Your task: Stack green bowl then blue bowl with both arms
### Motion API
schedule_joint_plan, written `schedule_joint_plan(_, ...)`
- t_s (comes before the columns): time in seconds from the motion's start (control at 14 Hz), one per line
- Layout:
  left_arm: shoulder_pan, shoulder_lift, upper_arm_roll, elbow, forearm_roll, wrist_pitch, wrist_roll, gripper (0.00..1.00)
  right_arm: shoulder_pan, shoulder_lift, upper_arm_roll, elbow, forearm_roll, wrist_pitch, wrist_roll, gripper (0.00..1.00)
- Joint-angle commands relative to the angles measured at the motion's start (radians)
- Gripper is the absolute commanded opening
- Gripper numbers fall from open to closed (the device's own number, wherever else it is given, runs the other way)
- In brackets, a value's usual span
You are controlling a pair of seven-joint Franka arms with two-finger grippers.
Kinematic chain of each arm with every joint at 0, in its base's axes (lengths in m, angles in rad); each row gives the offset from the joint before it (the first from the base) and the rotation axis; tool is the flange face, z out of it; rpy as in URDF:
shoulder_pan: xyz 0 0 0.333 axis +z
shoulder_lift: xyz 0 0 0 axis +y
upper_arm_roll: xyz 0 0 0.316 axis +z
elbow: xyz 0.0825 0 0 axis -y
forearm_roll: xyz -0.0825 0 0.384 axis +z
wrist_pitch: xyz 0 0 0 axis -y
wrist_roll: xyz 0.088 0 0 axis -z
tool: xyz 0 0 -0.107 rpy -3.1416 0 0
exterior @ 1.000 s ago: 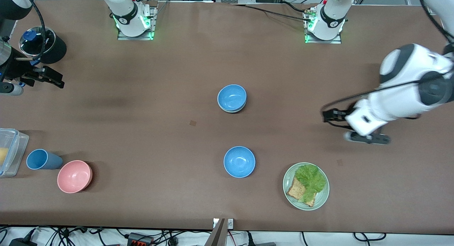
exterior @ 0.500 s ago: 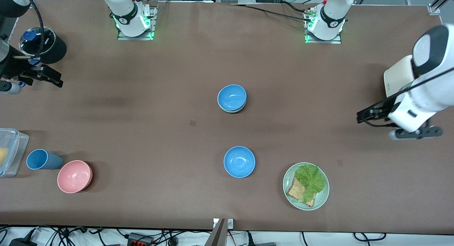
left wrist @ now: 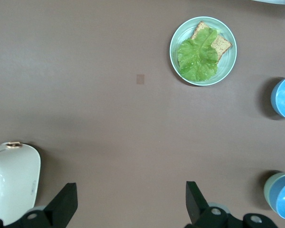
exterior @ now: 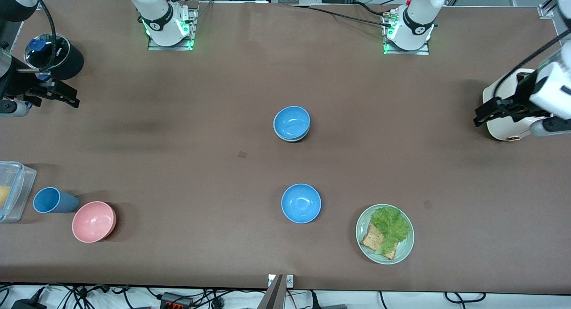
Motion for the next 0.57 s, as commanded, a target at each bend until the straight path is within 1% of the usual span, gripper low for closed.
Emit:
schedule_joint_plan(0.0, -0.014, -0.009, 0.036, -0.035, -0.035, -0.015, 0.072, 1.0, 0.002, -0.023, -0.002, -0.01, 0.015, -0.004, -0.009, 1.0)
schedule_joint_plan(0.21, -0.019, -0.007, 0.033, -0.027, -0.035, -0.021, 0.068, 1.0, 0.003, -0.023, -0.002, -0.008, 0.017, -0.002, -0.005, 1.0)
schedule_joint_plan(0.36, -0.019, -0.007, 0.032, -0.022, -0.029, -0.038, 0.069, 1.0, 0.003, -0.023, 0.001, -0.008, 0.015, -0.005, 0.036, 1.0)
schedule_joint_plan(0.5, -0.016, -0.004, 0.035, -0.021, -0.024, -0.049, 0.077, 1.0, 0.002, -0.023, 0.001, -0.008, 0.015, -0.018, 0.023, 1.0)
